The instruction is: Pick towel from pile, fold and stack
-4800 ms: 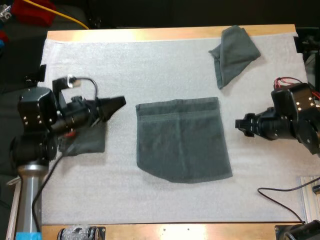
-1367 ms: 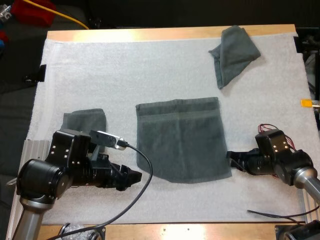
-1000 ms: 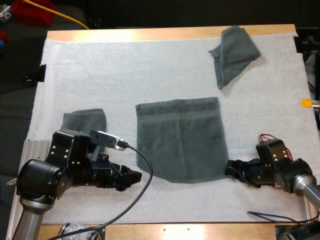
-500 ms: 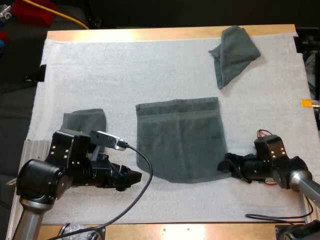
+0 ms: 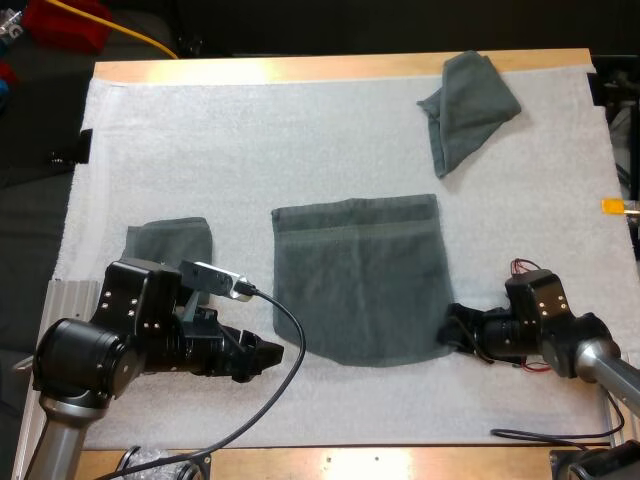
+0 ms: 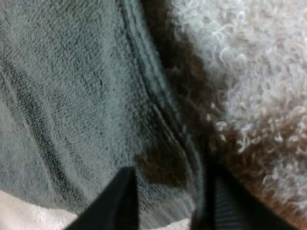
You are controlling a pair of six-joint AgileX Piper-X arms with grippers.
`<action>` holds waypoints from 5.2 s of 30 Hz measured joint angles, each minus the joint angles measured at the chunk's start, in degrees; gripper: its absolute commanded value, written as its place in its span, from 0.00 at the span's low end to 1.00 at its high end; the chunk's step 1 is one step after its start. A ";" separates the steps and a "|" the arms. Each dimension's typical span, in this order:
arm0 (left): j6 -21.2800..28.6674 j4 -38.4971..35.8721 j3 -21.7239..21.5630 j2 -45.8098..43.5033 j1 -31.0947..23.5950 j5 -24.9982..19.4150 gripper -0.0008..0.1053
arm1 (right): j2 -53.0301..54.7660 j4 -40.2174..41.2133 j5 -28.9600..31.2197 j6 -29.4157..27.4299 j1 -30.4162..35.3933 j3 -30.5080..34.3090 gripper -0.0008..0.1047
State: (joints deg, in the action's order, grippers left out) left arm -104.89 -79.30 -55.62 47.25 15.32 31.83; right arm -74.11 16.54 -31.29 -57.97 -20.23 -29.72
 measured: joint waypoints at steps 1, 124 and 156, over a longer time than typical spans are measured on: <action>0.00 0.00 0.00 0.00 0.00 0.00 0.66 | 0.00 0.18 0.46 0.11 0.00 0.00 0.19; -14.01 38.47 20.46 37.56 0.00 26.82 0.48 | 8.30 7.26 13.93 -4.13 0.00 0.00 0.03; -2.59 26.20 20.46 28.72 1.26 11.26 0.01 | 14.94 17.94 14.81 -3.77 -4.06 -4.21 0.03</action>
State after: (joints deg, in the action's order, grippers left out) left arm -107.47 -53.10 -35.16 75.97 16.58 43.10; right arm -59.17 34.49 -16.48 -61.74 -24.29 -33.93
